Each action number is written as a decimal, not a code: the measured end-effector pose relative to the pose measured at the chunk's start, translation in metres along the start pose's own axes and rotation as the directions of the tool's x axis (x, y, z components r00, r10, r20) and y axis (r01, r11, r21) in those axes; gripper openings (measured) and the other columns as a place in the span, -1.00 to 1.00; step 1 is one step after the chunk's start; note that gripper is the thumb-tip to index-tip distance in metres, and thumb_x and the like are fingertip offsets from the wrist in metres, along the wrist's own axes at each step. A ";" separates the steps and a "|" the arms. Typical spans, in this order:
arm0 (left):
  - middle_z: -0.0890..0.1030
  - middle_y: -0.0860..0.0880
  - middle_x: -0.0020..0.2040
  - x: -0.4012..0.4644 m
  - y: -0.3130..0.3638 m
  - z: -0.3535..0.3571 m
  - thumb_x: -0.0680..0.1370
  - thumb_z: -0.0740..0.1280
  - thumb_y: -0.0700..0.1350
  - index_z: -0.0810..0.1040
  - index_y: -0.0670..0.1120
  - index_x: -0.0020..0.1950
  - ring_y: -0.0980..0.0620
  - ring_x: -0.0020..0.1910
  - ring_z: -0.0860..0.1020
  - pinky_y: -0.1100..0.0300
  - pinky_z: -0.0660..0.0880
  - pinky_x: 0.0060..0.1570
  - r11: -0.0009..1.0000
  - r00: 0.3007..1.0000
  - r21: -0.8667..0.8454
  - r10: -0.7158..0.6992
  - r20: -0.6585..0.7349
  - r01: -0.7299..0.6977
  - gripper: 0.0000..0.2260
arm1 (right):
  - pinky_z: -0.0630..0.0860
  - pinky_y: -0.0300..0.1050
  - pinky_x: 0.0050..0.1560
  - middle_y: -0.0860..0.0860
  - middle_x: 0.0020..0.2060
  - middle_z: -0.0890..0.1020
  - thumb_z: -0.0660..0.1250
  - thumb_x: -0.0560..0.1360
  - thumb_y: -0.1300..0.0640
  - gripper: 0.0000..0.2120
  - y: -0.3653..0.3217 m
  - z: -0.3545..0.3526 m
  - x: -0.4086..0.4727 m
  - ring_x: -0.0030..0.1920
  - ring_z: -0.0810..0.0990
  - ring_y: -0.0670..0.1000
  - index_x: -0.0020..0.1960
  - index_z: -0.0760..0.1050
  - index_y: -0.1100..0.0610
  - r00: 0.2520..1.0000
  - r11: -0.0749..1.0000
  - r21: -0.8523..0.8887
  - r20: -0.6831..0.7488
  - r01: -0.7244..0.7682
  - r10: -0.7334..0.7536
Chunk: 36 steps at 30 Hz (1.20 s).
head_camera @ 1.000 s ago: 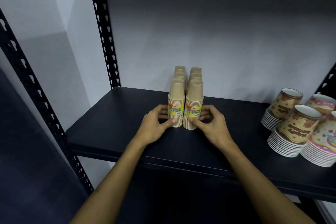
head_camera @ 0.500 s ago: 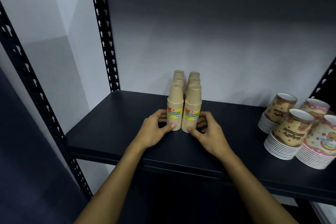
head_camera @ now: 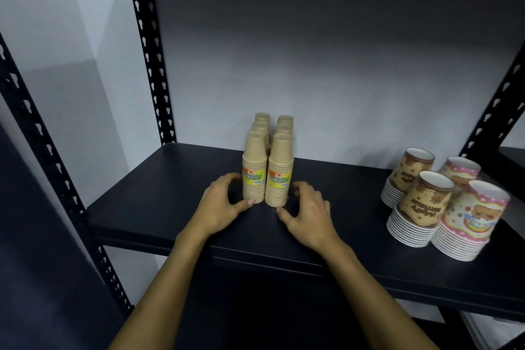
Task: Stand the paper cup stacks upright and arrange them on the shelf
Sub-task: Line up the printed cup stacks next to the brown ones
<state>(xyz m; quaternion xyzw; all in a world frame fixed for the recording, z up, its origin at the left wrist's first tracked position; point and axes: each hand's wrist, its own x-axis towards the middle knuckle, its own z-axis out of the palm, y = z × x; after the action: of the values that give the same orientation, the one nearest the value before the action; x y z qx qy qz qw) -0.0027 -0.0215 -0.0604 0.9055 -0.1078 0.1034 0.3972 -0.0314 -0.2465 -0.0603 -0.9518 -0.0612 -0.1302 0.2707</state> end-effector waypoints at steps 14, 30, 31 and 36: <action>0.11 -0.02 0.64 -0.093 0.040 0.031 0.64 0.03 0.27 0.15 -0.07 0.62 0.04 0.62 -0.02 0.00 -0.10 0.58 0.889 0.994 0.446 -0.113 -0.008 0.105 -0.36 | -0.07 0.03 0.58 -0.05 0.61 0.09 -0.09 0.62 -0.31 -0.38 0.058 -0.055 -0.063 0.61 -0.02 -0.03 0.60 0.09 -0.07 0.964 0.961 -0.245 0.258 0.125 -0.060; 0.26 0.07 0.58 -0.057 0.155 0.145 0.59 0.20 0.29 0.38 0.10 0.50 0.03 0.61 0.06 -0.01 0.08 0.56 0.966 0.925 0.154 0.144 0.351 -0.208 -0.48 | 0.40 -0.14 0.33 -0.10 0.23 0.57 0.28 0.59 -0.06 -0.67 0.143 -0.120 -0.128 0.27 0.48 -0.09 0.30 0.52 0.04 0.989 0.990 0.047 0.043 0.136 -0.138; 0.28 0.08 0.57 -0.053 0.160 0.148 0.58 0.20 0.31 0.39 0.12 0.48 0.02 0.60 0.09 -0.02 0.13 0.55 0.967 0.917 0.146 0.141 0.374 -0.209 -0.48 | 0.44 -0.13 0.29 -0.13 0.18 0.58 0.29 0.59 -0.06 -0.70 0.149 -0.127 -0.133 0.23 0.50 -0.12 0.27 0.54 0.02 0.991 0.989 0.071 0.030 0.127 -0.130; 0.46 0.08 0.46 -0.036 0.199 0.149 0.56 0.26 0.30 0.40 0.09 0.48 0.11 0.44 0.41 0.10 0.40 0.38 0.959 0.903 0.075 0.228 0.364 -0.273 -0.45 | 0.51 -0.24 -0.03 -0.13 -0.11 0.67 0.41 0.53 0.12 -0.93 0.160 -0.167 -0.148 -0.05 0.61 -0.15 0.00 0.65 0.06 0.981 0.976 0.188 -0.181 0.110 -0.076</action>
<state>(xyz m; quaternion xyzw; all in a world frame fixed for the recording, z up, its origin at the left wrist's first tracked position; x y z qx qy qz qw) -0.0768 -0.2590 -0.0303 0.9108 -0.2860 -0.0034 0.2977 -0.1788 -0.4771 -0.0448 -0.9016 -0.0947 -0.2180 0.3615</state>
